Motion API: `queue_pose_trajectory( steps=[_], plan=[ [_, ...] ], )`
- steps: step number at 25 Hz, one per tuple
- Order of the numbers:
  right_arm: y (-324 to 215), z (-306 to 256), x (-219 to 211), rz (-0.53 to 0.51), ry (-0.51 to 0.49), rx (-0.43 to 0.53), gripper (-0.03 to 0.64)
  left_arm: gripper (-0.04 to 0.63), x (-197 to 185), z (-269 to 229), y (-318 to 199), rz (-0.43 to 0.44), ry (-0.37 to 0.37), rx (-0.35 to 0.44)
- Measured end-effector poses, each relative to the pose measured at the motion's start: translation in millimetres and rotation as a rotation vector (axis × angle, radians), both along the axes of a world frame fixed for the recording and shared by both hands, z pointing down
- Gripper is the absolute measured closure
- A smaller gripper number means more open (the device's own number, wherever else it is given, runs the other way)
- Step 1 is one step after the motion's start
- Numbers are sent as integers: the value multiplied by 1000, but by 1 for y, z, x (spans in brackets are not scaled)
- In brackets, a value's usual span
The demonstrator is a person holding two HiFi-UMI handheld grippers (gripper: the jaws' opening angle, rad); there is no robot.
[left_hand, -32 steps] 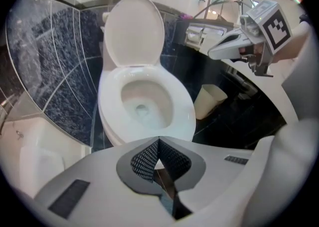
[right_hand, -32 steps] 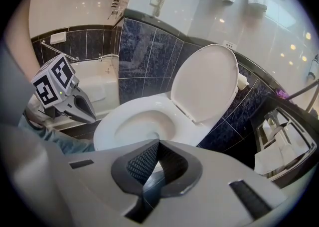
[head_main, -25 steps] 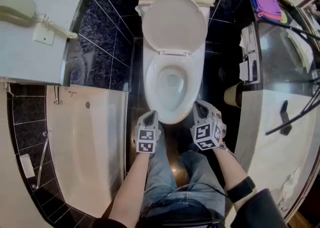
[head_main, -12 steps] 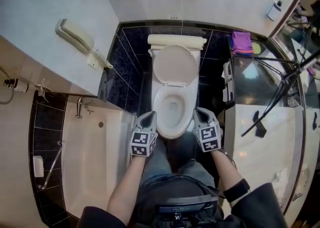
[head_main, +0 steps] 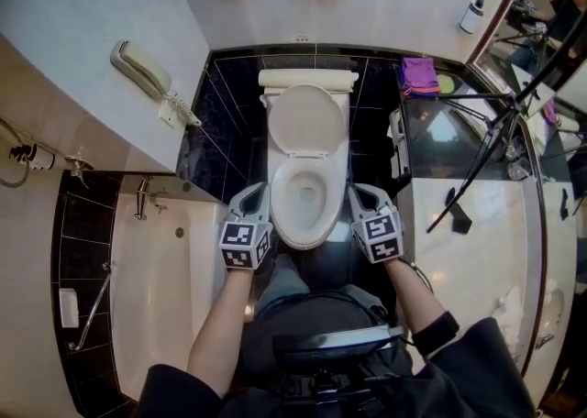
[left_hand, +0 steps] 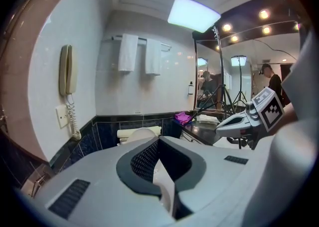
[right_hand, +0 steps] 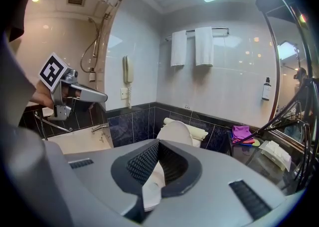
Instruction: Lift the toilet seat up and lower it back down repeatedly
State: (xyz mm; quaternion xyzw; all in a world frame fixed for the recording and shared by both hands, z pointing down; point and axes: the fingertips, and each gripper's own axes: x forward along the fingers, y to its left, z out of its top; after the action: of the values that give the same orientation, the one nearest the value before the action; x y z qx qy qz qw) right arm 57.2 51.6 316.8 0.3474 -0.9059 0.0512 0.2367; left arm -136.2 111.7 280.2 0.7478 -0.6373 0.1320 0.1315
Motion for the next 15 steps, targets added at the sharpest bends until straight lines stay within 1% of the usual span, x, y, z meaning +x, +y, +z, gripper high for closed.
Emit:
queue_pose_trajectory(
  steps=[5, 8, 12, 15],
  plan=[
    [15, -7, 9, 8, 2, 15, 594, 598, 2, -11, 19, 6, -4, 14],
    [27, -7, 12, 10, 2, 4, 594, 600, 2, -9, 31, 7, -7, 13],
    [35, -4, 15, 11, 6, -9, 594, 598, 2, -4, 39, -13, 15, 19],
    [37, -2, 17, 13, 10, -11, 594, 598, 2, -2, 42, -15, 7, 21]
  ],
)
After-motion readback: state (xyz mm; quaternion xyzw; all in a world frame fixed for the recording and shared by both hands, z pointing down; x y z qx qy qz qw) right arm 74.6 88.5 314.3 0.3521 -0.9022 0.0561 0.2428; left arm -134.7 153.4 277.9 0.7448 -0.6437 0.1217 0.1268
